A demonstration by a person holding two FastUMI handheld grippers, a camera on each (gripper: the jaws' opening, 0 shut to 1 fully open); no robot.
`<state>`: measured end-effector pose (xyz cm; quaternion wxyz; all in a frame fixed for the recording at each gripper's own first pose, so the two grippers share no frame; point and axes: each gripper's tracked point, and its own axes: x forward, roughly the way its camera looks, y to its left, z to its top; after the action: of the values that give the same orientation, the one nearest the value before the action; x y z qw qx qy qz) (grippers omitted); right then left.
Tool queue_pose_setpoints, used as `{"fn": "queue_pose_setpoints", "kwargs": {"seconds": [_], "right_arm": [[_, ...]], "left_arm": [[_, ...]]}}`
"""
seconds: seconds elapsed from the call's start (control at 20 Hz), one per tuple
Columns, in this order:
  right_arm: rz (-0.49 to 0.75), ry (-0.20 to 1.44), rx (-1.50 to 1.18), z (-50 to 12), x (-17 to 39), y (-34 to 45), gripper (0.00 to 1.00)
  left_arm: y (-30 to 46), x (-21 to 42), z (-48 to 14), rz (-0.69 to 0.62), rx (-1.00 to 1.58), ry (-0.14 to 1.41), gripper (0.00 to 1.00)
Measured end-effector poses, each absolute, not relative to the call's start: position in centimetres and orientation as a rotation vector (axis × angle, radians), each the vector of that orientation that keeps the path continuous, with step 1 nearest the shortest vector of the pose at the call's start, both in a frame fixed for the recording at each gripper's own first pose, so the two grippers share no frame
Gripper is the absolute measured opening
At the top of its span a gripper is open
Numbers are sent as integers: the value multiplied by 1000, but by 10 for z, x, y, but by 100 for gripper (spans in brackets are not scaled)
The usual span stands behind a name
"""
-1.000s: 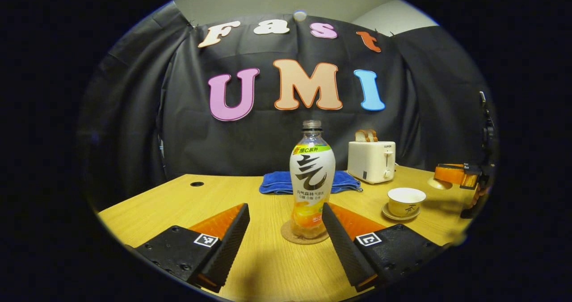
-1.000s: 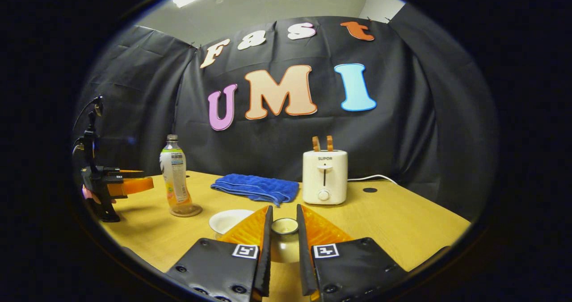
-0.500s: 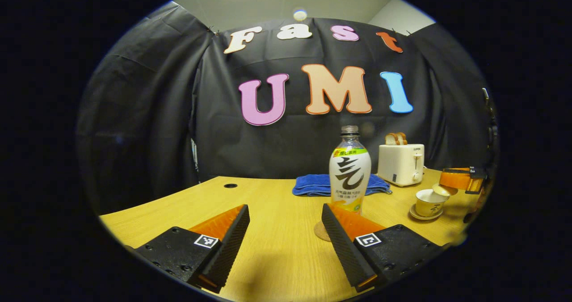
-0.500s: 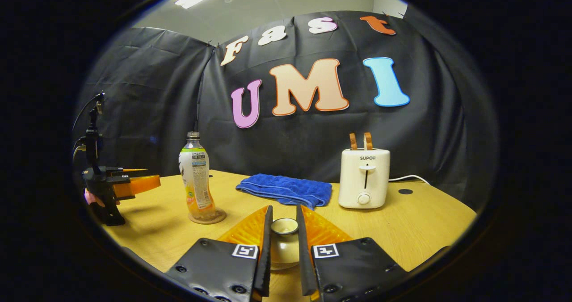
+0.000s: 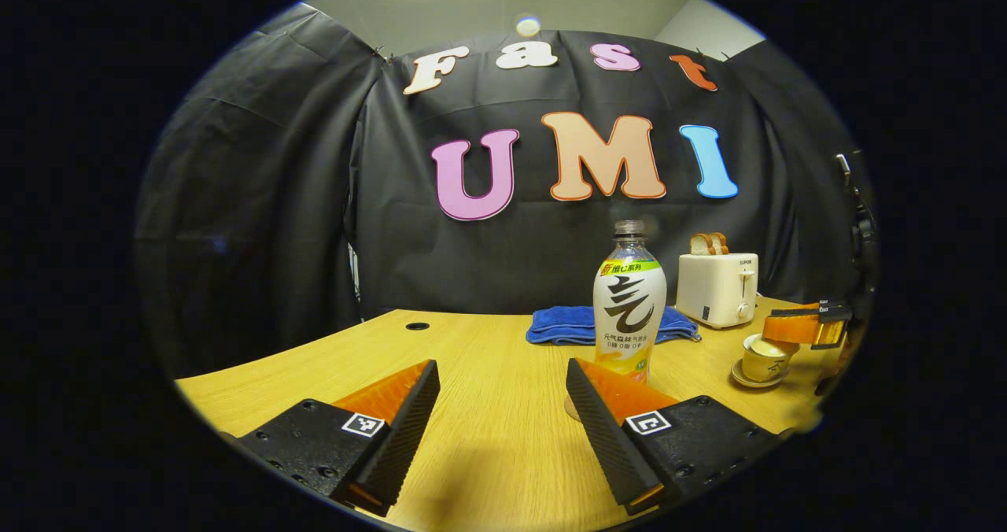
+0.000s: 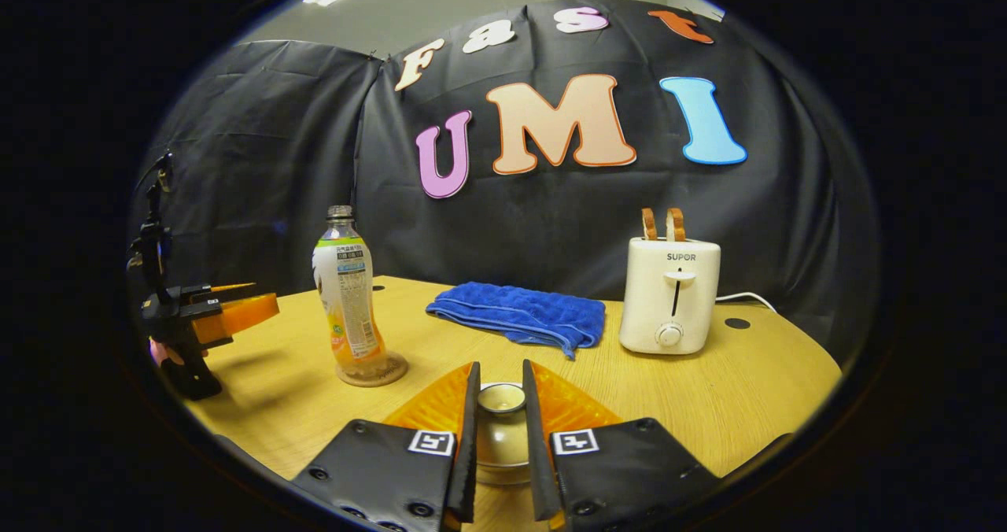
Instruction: Open the teacup lid with one hand, grasp the water bottle and pour water into the teacup with the other hand; after pouring, place the water bottle on the coaster and then close the teacup lid.
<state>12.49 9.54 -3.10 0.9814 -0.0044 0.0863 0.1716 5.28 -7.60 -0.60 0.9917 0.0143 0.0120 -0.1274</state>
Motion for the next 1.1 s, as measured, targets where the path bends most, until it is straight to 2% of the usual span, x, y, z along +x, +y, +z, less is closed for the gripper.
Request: {"fn": "queue_pose_setpoints", "kwargs": {"seconds": [0.1, 0.2, 0.4, 0.45, 0.6, 0.7, 0.75, 0.8, 0.85, 0.9, 0.95, 1.0, 1.05, 1.1], "right_arm": [[347, 175, -7, -31, 126, 96, 32], [361, 177, 2, -31, 126, 98, 38], [343, 168, 12, -29, 123, 91, 89], [338, 158, 14, -27, 120, 89, 95], [322, 119, 22, -21, 108, 81, 92], [311, 91, 24, -16, 99, 76, 96], [300, 77, 23, -14, 97, 72, 92], [287, 64, 19, -12, 92, 68, 96], [274, 48, 13, -9, 88, 64, 92], [260, 29, 12, -5, 84, 60, 96], [247, 37, 10, -7, 81, 57, 92], [236, 36, 11, -8, 76, 53, 96], [222, 32, 8, -6, 73, 48, 92], [205, 34, 9, -6, 71, 42, 96]], "left_arm": [[-76, 53, -6, -257, 28, 24, 95], [-76, 54, -6, -257, 28, 24, 95], [-75, 53, -5, -257, 27, 22, 95], [-75, 53, -5, -258, 27, 23, 95], [-75, 53, -5, -257, 27, 22, 95], [-74, 53, -5, -254, 27, 22, 95], [-74, 54, -5, -253, 28, 22, 95], [-73, 54, -5, -252, 27, 22, 95], [-74, 53, -5, -253, 27, 23, 95], [-73, 53, -5, -252, 27, 22, 95], [-73, 52, -4, -250, 28, 22, 95], [-72, 53, -5, -250, 27, 22, 95], [-72, 53, -5, -248, 27, 22, 95], [-72, 53, -5, -246, 27, 22, 95]]}}
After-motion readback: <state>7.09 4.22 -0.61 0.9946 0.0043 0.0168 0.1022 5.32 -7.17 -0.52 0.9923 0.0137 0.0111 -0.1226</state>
